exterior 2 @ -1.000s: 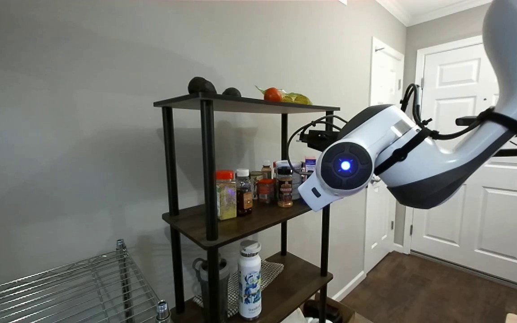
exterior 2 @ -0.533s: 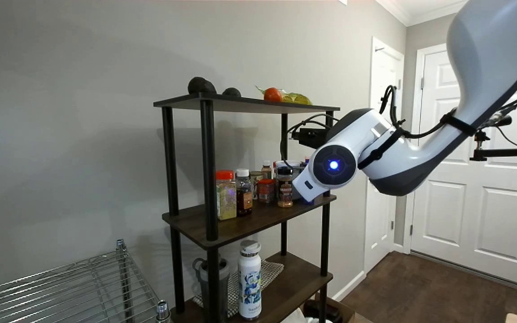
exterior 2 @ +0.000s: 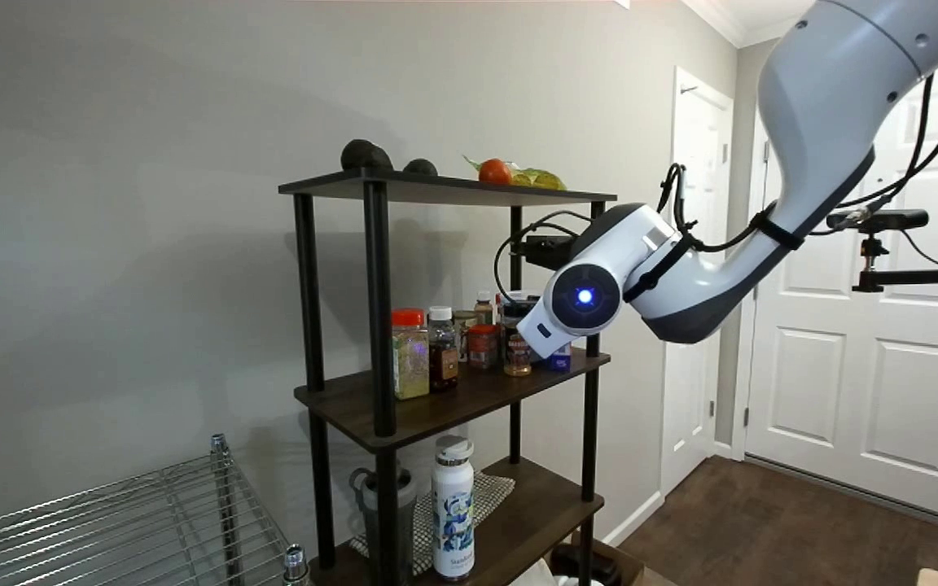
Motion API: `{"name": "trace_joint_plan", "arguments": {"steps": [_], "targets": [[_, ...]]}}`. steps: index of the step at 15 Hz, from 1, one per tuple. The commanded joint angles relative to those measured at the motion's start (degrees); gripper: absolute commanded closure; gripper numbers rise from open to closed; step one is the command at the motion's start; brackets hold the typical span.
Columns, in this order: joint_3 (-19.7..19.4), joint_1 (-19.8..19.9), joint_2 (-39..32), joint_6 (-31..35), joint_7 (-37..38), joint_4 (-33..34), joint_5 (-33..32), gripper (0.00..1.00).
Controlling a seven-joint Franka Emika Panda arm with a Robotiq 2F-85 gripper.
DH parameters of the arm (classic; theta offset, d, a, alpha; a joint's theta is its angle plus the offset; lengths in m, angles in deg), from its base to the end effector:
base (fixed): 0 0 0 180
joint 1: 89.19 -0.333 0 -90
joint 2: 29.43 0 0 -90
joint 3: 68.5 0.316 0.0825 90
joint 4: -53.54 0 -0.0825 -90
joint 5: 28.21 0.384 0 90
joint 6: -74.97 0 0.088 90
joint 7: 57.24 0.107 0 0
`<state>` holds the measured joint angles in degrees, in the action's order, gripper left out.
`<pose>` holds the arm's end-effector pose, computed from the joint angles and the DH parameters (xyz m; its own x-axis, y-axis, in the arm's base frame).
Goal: Shift the orange box to the left
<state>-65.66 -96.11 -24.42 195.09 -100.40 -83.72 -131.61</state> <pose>0.4987 0.0381 0.3790 -0.0697 0.1842 -0.9804 0.7639 0.6419 0.0663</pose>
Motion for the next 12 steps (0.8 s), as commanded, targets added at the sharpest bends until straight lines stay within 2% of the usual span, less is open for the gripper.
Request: {"name": "trace_joint_plan", "arguments": {"steps": [1,12], "targets": [[-0.57,1.99,-3.76,3.36,-1.84,3.49,-2.55,0.0],[-1.97,4.63,-8.09,3.97,-1.94,7.11,-6.14,0.0]]}}
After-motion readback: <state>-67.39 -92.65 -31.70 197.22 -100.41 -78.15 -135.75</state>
